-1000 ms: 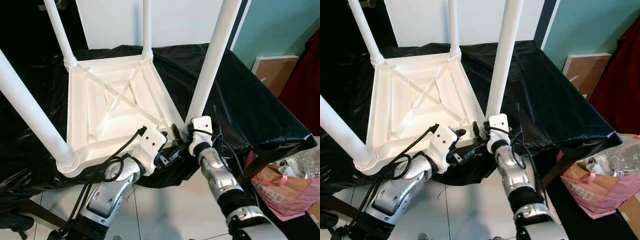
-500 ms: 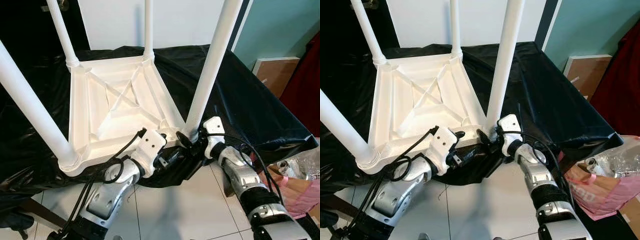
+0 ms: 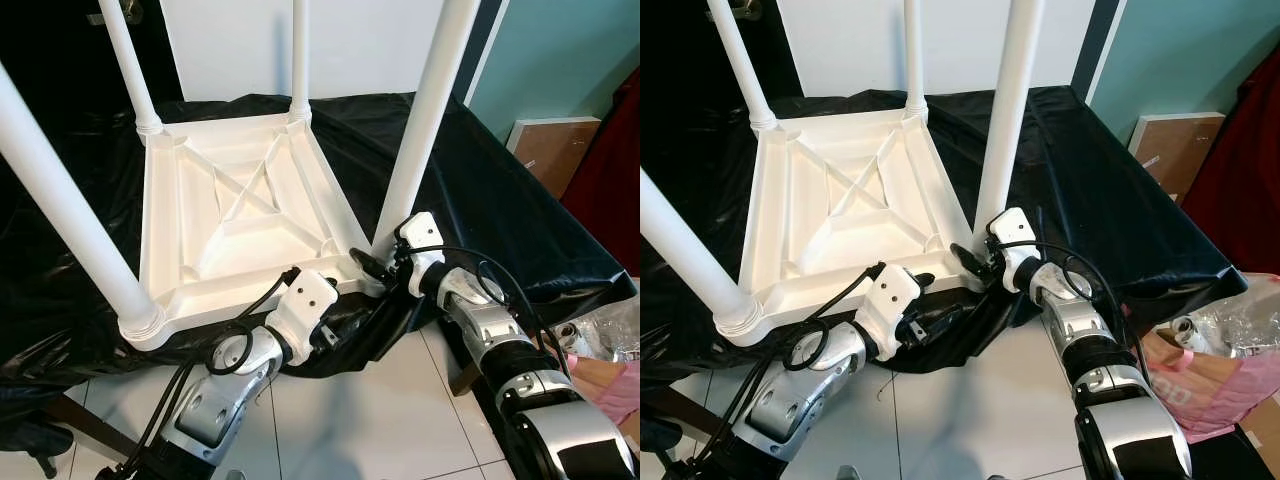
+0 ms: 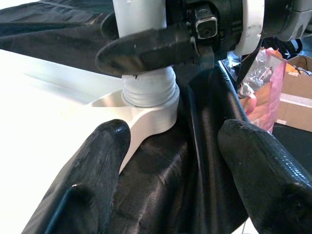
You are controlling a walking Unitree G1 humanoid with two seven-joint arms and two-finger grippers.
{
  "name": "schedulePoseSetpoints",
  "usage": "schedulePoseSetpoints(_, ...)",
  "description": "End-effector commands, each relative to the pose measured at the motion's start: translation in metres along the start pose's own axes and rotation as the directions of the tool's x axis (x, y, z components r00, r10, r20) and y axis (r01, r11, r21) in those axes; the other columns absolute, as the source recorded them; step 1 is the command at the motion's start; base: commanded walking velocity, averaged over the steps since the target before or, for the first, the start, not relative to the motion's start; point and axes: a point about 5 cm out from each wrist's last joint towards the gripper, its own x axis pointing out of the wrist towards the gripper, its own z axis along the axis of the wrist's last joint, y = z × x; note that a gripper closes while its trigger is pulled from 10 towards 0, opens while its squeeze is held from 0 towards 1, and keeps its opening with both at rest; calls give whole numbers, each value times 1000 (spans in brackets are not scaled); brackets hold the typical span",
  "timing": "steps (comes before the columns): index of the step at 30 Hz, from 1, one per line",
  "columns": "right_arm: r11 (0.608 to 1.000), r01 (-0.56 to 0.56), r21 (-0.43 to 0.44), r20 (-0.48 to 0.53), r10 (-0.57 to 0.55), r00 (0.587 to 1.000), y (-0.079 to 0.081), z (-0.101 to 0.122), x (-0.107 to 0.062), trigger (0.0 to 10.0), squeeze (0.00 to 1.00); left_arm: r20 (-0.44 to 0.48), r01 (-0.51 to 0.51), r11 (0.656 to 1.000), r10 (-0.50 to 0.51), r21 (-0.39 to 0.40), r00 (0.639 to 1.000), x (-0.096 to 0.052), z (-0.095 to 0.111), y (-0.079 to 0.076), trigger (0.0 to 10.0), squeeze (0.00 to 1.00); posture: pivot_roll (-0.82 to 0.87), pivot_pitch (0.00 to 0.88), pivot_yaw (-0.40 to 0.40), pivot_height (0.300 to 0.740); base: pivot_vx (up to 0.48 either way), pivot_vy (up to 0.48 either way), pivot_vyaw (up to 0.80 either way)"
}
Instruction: Building children table
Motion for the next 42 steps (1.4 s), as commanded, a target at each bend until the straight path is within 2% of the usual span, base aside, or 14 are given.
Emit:
schedulePoseSetpoints(1, 999, -43, -8, -52, 42, 998, 7, -10, -1, 0, 0, 6, 57, 998, -57, 12, 998, -1, 2, -5, 10000, 0, 48, 30, -75, 740, 0, 0, 0)
schedulePoseSetpoints(7, 999, -40, 2, -62, 40, 997, 6, -14, -3, 0, 0, 5, 52, 999, -52, 11, 999, -1, 1, -5, 10000, 0, 51, 36, -75, 740, 0, 0, 0)
schedulePoseSetpoints(8, 1000, -19, 21, -69, 21, 997, 5, -16, -4, 10000, 0, 4, 48, 999, -48, 12, 999, -1, 1, -4, 10000, 0, 50, 40, -72, 740, 0, 0, 0)
schedulePoseSetpoints(12, 997, 34, 69, -72, -29, 997, 4, -20, -5, 10000, 0, 3, 42, 999, -42, 15, 999, -2, 2, -2, 10000, 0, 50, 48, -68, 740, 0, 0, 0)
schedulePoseSetpoints(15, 988, 123, 95, -85, -115, 990, 10, -25, -2, 10000, 0, 3, 41, 999, -41, 14, 999, -3, 2, -2, 10000, 0, 51, 51, -67, 740, 0, 0, 0)
schedulePoseSetpoints(19, 976, 182, 119, -84, -172, 981, 14, -26, 0, 10000, 0, 5, 40, 999, -40, 9, 999, -3, 3, -2, 10000, 0, 52, 55, -66, 740, 0, 0, 0)
schedulePoseSetpoints(20, 965, 230, 124, -88, -220, 972, 17, -26, 2, 10000, 0, 6, 41, 999, -41, 7, 999, -3, 3, -3, 10000, 0, 51, 58, -66, 740, 0, 0, 0)
schedulePoseSetpoints(22, 914, 372, 160, -117, -357, 927, 20, -27, 4, 10000, 0, 11, 43, 999, -43, 3, 999, -3, 4, -4, 10000, 0, 47, 61, -65, 740, 0, 0, 0)
schedulePoseSetpoints(23, 914, 372, 160, -117, -357, 927, 20, -27, 4, 10000, 0, 11, 43, 999, -43, 3, 999, -3, 4, -4, 10000, 0, 47, 61, -65, 740, 0, 0, 0)
schedulePoseSetpoints(26, 815, 556, 165, -124, -542, 831, 22, -25, 2, 10000, 0, 13, 45, 999, -45, 1, 999, -2, 4, -4, 10000, 0, 41, 62, -63, 740, 0, 0, 0)
schedulePoseSetpoints(27, 815, 556, 165, -124, -542, 831, 22, -25, 2, 10000, 0, 13, 45, 999, -45, 1, 999, -2, 4, -4, 10000, 0, 41, 62, -63, 740, 0, 0, 0)
schedulePoseSetpoints(30, 768, 618, 165, -140, -602, 786, 31, -26, 4, 10000, 0, 16, 49, 999, -49, 0, 999, -1, 5, -5, 10000, 0, 38, 63, -62, 740, 0, 0, 0)
schedulePoseSetpoints(31, 773, 610, 175, -136, -595, 792, 37, -24, 7, 10000, 0, 18, 51, 999, -51, -1, 999, 0, 5, -5, 10000, 0, 38, 63, -62, 740, 0, 0, 0)
schedulePoseSetpoints(42, 800, 569, 192, -135, -552, 823, 53, -20, 14, 10000, 0, 20, 52, 999, -52, -2, 998, 1, 6, -5, 10000, 0, 38, 66, -64, 740, 0, 0, 0)
